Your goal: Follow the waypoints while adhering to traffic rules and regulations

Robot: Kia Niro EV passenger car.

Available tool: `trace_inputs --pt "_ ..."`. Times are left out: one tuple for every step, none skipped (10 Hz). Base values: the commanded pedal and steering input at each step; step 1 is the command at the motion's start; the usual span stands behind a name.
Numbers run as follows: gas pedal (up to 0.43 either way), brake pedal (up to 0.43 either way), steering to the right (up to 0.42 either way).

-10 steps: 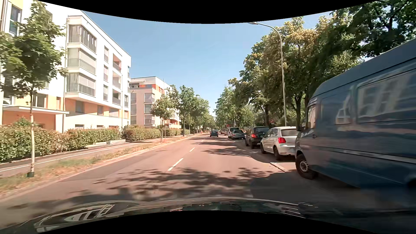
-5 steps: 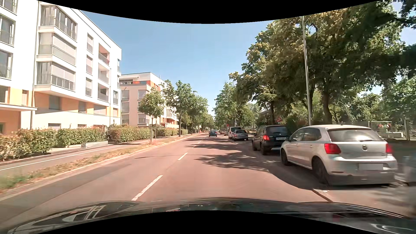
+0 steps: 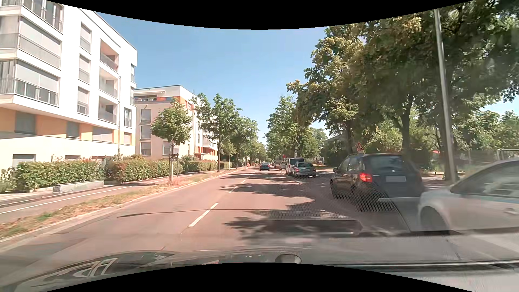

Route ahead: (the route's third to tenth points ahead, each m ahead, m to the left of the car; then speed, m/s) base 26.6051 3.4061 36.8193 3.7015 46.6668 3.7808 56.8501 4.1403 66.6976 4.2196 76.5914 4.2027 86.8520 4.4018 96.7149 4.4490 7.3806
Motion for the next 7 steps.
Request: trace_inputs --pt "0.059 0.000 0.004" --pt "0.059 0.000 0.002" --pt "0.059 0.000 0.000" --pt "0.059 0.000 0.000" --pt "0.059 0.000 0.000" --pt "0.059 0.000 0.000" --pt "0.059 0.000 -0.001"
